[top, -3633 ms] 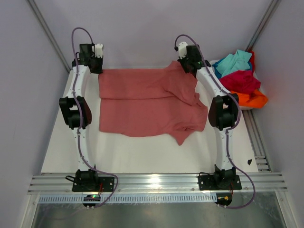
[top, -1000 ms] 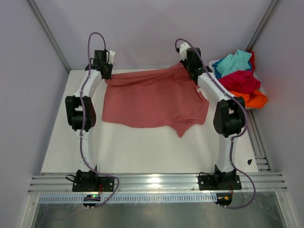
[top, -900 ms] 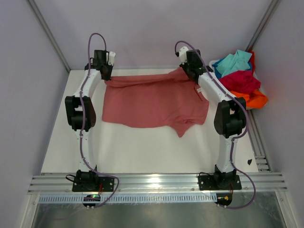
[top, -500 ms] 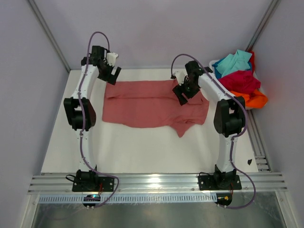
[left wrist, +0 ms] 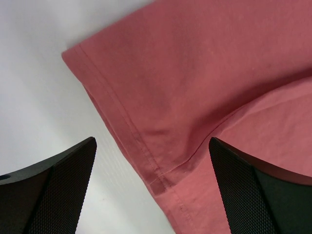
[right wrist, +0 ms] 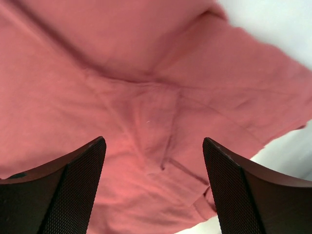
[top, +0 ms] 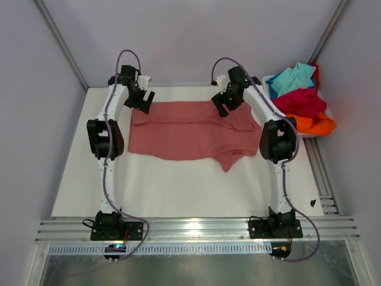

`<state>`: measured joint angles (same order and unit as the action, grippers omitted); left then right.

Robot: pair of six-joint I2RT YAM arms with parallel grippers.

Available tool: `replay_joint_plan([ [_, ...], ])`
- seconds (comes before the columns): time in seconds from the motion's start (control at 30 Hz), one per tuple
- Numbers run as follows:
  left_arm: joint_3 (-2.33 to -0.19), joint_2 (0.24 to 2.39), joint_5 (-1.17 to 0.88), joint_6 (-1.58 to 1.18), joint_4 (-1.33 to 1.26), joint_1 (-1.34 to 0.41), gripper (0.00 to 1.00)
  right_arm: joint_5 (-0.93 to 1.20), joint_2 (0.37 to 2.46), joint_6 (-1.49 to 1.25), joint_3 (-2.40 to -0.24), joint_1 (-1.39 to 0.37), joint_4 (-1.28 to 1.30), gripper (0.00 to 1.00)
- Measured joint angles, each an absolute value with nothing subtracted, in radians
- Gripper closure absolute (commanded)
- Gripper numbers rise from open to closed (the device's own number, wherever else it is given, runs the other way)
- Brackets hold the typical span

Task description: Fold and stack the t-shirts

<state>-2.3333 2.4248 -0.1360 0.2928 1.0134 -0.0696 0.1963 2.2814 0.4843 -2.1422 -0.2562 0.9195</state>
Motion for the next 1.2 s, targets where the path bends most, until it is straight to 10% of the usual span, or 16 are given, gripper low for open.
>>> replay_joint_plan([
  [0.57,-2.335,2.429,-0.145,0.133,0.840,-0.070,0.01,-0.167,2.405,0.367,-2.109,-0.260,0.661,0.16],
  [1.2,-2.319,2.496,-0.154,0.124,0.836,-0.070,0.01,-0.059,2.278,0.433,-1.898,-0.266,0.712,0.16],
])
